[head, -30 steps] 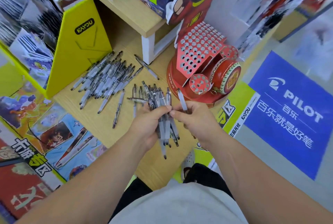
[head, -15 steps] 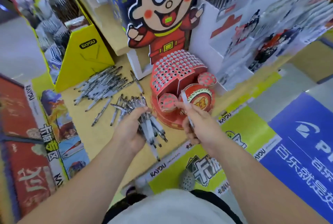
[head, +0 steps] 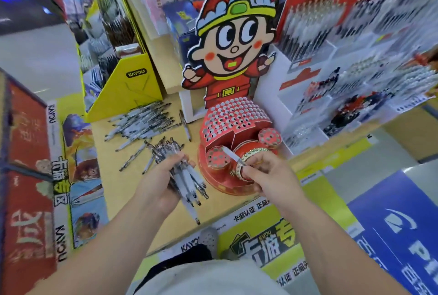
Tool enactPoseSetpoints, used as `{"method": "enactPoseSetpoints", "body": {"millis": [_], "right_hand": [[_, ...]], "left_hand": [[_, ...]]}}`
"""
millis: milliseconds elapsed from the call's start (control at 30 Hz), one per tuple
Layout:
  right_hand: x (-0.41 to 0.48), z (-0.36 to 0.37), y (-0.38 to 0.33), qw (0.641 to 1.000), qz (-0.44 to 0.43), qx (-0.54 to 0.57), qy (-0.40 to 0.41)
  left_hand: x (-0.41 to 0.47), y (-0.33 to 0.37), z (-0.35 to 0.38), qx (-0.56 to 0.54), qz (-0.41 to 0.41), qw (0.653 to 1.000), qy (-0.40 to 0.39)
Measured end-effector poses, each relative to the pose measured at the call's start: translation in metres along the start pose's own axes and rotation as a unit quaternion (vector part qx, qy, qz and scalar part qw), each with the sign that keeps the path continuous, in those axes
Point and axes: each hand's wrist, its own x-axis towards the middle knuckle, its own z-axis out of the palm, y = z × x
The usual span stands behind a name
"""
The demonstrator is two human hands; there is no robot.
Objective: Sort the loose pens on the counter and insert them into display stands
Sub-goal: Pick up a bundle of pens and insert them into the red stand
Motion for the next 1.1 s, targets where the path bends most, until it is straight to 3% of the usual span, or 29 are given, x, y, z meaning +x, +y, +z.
{"method": "enactPoseSetpoints", "body": {"millis": [633, 933, 1100], "right_hand": [[0.063, 0.029, -0.031, 0.987, -0.057, -0.129, 0.07], [0.09, 0.034, -0.039, 0.916, -0.166, -0.364, 0.022], [0.1, 0.037, -0.043, 0.887, -0.2, -0.415, -0.014]], "left_hand": [[0.061, 0.034, -0.007, -0.035, -0.036, 0.998, -0.041], [0.072, 0.025, -0.017, -0.037, -0.029, 0.999, -0.014], [0.075, 0.027, -0.014, -0.042, -0.012, 0.999, 0.0]]}}
